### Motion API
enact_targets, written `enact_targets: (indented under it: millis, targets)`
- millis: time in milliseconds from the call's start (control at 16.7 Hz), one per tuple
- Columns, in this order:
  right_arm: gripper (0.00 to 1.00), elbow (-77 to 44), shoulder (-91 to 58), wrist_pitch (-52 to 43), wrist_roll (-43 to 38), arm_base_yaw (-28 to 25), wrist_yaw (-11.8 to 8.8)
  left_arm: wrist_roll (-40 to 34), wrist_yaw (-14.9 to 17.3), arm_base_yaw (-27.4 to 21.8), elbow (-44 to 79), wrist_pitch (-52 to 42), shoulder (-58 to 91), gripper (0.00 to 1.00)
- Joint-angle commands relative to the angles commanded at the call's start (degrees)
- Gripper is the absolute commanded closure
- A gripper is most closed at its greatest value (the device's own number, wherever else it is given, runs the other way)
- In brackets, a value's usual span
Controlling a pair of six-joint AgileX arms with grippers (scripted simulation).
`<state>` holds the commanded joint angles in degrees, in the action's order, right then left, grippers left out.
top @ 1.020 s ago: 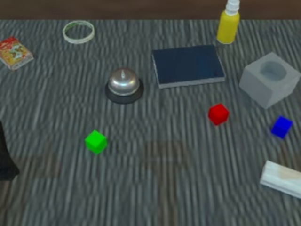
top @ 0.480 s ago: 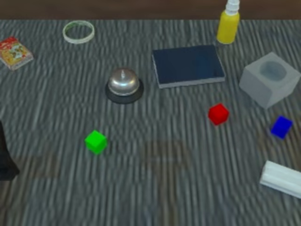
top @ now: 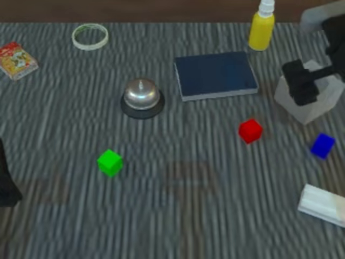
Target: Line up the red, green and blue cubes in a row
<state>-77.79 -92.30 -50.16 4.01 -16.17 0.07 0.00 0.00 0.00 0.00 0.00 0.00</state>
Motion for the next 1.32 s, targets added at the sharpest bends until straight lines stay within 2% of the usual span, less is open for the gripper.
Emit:
enact_targets:
  millis: [360, 600, 1080, 1320]
  targets:
    - [0.00, -24.87, -28.16, -15.35, 1.25, -5.08, 0.02, 0.00, 0.00, 0.00, 0.00, 0.00, 0.00, 0.00]
    - [0.00, -34.97, -38.67, -20.79, 1.69, -6.98, 0.14, 0.00, 0.00, 0.00, 0.00, 0.00, 0.00, 0.00]
    - [0.00, -36.55, -40.37, -21.49, 1.77, -7.06, 0.17, 0.00, 0.00, 0.00, 0.00, 0.00, 0.00, 0.00]
    - [0.00, -32.04, -42.21, -15.18, 1.82, -7.28, 0.19, 0.00, 0.00, 0.00, 0.00, 0.00, 0.00, 0.00]
